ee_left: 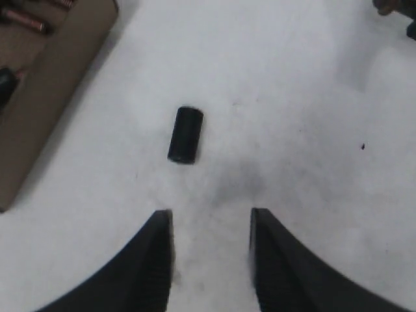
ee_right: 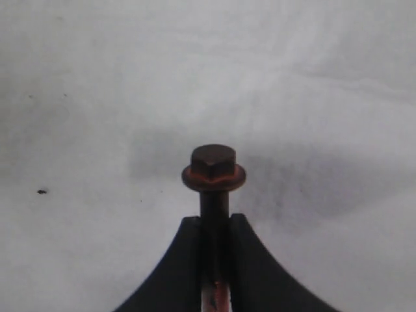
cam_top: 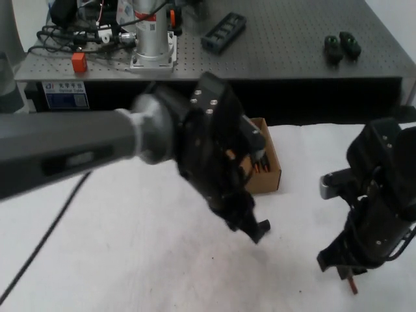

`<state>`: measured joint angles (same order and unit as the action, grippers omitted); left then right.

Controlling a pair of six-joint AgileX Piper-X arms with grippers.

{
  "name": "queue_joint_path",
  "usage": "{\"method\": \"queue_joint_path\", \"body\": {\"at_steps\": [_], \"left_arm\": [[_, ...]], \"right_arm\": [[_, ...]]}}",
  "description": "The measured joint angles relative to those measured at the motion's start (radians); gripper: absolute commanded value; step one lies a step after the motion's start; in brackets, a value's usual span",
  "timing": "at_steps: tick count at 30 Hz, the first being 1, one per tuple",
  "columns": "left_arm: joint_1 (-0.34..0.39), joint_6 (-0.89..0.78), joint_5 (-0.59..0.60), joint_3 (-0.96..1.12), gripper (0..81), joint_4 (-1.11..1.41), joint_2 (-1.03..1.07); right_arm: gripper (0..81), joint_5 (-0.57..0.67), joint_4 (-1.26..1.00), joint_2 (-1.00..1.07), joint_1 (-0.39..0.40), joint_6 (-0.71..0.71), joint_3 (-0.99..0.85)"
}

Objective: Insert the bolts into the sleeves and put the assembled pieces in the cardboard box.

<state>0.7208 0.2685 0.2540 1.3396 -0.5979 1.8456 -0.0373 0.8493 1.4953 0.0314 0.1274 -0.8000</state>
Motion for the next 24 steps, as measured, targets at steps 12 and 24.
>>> {"method": "queue_joint_path", "body": {"at_steps": [12, 24], "left_arm": [[0.024, 0.184, -0.078, 0.444, 25.1, -0.234, 0.329], [0.043, 0.243, -0.087, 0.628, 25.1, -0.372, 0.475]], "right_arm": [[2.9, 0.003, 0.026, 0.000, -0.025, 0.002, 0.000], [2.9, 0.076, 0.026, 0.000, -0.025, 0.002, 0.000]]}}
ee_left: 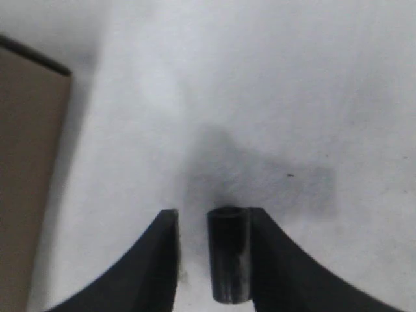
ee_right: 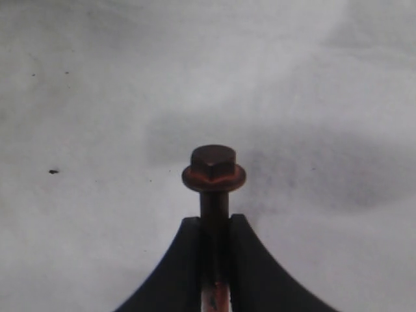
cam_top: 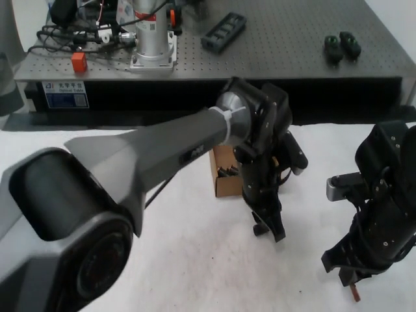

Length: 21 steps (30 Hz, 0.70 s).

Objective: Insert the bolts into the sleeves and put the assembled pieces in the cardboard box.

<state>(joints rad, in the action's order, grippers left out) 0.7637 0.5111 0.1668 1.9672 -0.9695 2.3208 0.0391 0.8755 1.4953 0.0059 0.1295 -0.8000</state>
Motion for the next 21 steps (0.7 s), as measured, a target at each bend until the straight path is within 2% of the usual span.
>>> {"method": "queue_joint_path", "body": {"at_steps": [8, 12, 14, 18, 21], "left_arm": [[0.010, 0.015, 0.004, 0.006, 25.1, -0.029, 0.036], [0.014, 0.015, -0.043, 0.008, 24.7, -0.046, 0.036], [0.014, 0.015, -0.048, 0.008, 20.5, -0.048, 0.036], [0.015, 0.017, -0.050, 0.008, 1.0, -0.057, 0.036], [0.016, 0.016, -0.053, 0.008, 0.6, -0.057, 0.036]], "right_arm": [[2.9, 0.023, 0.000, 0.000, 0.000, 0.000, 0.000], [2.9, 0.048, 0.000, 0.000, 0.000, 0.000, 0.000], [2.9, 0.050, 0.000, 0.000, 0.000, 0.000, 0.000], [2.9, 0.052, 0.000, 0.000, 0.000, 0.000, 0.000], [2.9, 0.052, 0.000, 0.000, 0.000, 0.000, 0.000]]}}
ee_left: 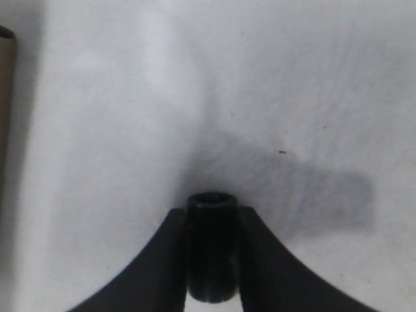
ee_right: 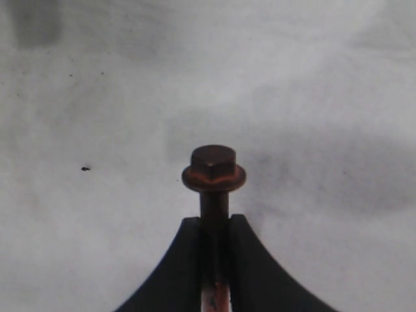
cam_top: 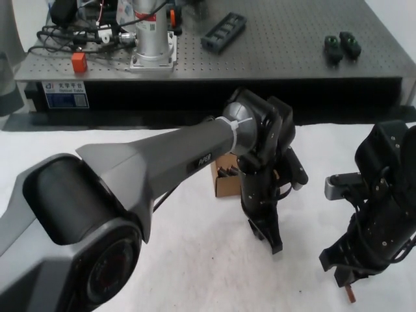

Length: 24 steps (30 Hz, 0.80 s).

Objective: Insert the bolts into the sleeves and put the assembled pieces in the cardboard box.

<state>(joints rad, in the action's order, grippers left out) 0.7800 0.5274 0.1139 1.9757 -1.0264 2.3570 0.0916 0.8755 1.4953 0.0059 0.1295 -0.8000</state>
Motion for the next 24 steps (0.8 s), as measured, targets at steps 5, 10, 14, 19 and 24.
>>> {"method": "queue_joint_path", "body": {"at_steps": [5, 10, 14, 19, 24], "left_arm": [[0.000, -0.014, -0.008, 0.010, 0.6, -0.024, 0.000], [-0.017, -0.129, 0.025, 0.009, 0.6, -0.056, -0.046], [-0.057, -0.211, 0.142, -0.006, 0.6, -0.053, -0.132], [-0.141, -0.307, 0.266, -0.361, 0.6, 0.149, -0.456], [-0.140, -0.462, 0.526, -0.813, 0.6, 0.581, -0.752]], "right_arm": [[2.9, 0.109, -0.062, -0.017, -0.006, -0.027, 0.008], [2.9, 0.266, -0.236, -0.111, -0.020, -0.141, 0.056], [2.9, 0.389, -0.505, -0.212, -0.021, -0.321, 0.134], [2.9, 0.453, -0.776, -0.281, -0.021, -0.517, 0.208], [2.9, 0.503, -1.194, -0.297, 0.054, -0.735, 0.270]]}}
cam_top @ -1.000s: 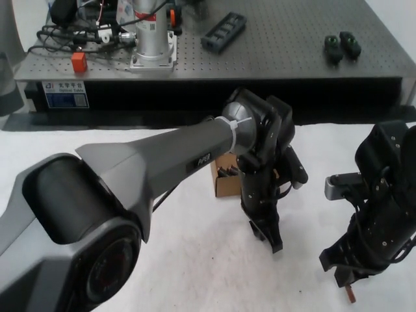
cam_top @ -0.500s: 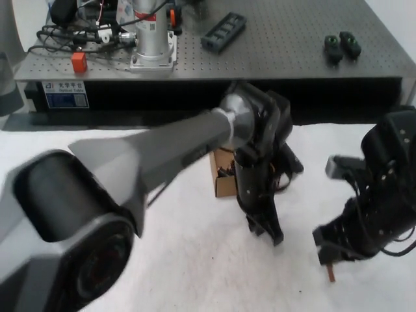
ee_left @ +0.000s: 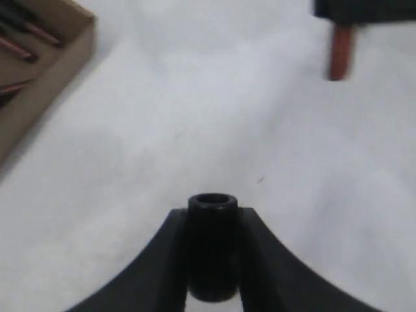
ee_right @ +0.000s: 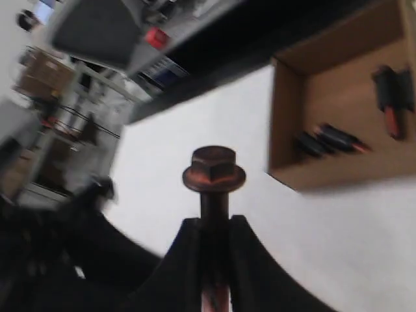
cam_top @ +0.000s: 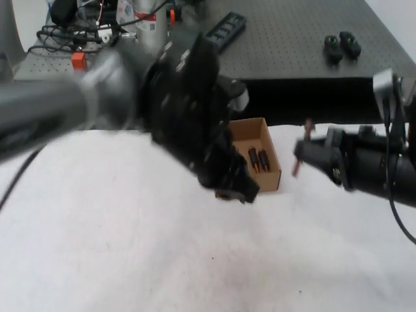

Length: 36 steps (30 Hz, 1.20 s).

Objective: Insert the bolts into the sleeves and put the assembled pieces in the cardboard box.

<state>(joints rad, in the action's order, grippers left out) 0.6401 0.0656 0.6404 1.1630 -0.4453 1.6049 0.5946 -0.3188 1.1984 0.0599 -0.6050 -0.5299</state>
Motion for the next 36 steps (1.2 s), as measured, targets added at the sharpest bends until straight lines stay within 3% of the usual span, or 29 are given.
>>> {"method": "queue_joint_path", "body": {"at_steps": [4, 9, 36], "left_arm": [[0.002, -0.106, 0.124, -0.189, 0.6, 0.310, -0.130], [0.002, -0.199, 0.147, -0.278, 0.6, 0.506, -0.196], [0.002, -0.224, -0.014, -0.286, 0.6, 0.553, -0.197]], "right_arm": [[2.9, 0.006, -0.135, 0.000, 0.041, -0.051, 0.008], [2.9, 0.002, -0.321, 0.000, 0.112, -0.118, 0.009], [2.9, 0.067, -0.282, 0.000, 0.118, -0.103, 0.009]]}}
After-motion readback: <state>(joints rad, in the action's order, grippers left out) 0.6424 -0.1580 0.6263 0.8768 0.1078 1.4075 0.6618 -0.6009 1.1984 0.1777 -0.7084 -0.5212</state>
